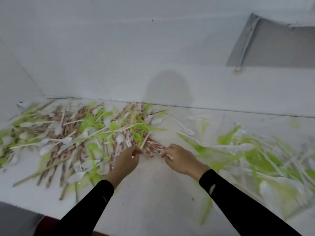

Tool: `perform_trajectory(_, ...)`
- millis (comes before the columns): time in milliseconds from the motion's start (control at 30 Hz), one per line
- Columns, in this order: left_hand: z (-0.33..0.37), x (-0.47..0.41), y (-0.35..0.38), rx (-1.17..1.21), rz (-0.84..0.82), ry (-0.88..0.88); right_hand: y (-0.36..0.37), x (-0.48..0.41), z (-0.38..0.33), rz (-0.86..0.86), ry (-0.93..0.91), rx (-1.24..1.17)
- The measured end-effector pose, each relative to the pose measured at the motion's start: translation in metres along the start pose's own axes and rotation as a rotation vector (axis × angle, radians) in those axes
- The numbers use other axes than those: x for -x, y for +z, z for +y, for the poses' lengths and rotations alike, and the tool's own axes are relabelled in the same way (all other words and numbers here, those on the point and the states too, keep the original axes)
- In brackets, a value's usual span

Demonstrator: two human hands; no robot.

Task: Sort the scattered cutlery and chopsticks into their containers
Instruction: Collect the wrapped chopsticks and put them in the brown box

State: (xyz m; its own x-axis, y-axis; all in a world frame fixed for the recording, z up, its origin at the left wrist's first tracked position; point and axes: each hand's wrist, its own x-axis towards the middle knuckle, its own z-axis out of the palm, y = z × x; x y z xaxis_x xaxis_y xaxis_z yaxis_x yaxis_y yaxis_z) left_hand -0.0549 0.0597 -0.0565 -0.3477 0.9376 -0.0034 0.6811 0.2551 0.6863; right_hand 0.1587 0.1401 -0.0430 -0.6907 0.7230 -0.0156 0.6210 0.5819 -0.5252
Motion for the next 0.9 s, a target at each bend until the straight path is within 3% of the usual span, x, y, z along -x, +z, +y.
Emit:
perform_trajectory(300,-0.044,-0.020,-0.009,-0.110,-0.038,0.224,0.049,-0.053,-0.016,0.089,0.119,0.114)
perform_trajectory(433,-0.034,-0.027,0.012,-0.106,-0.236,0.441,0.070,-0.065,-0.016,0.184,0.149,0.271)
perform_trajectory(600,-0.031,-0.046,0.024,-0.178,-0.394,0.346,0.063,-0.085,-0.015,0.065,0.224,0.385)
perform_trajectory(833,-0.046,-0.088,0.013,-0.694,-0.326,0.415,0.035,-0.091,0.027,0.024,0.305,0.326)
perform_trajectory(900,-0.049,-0.098,0.009,-0.747,-0.343,0.476,0.026,-0.087,0.043,0.055,0.336,0.318)
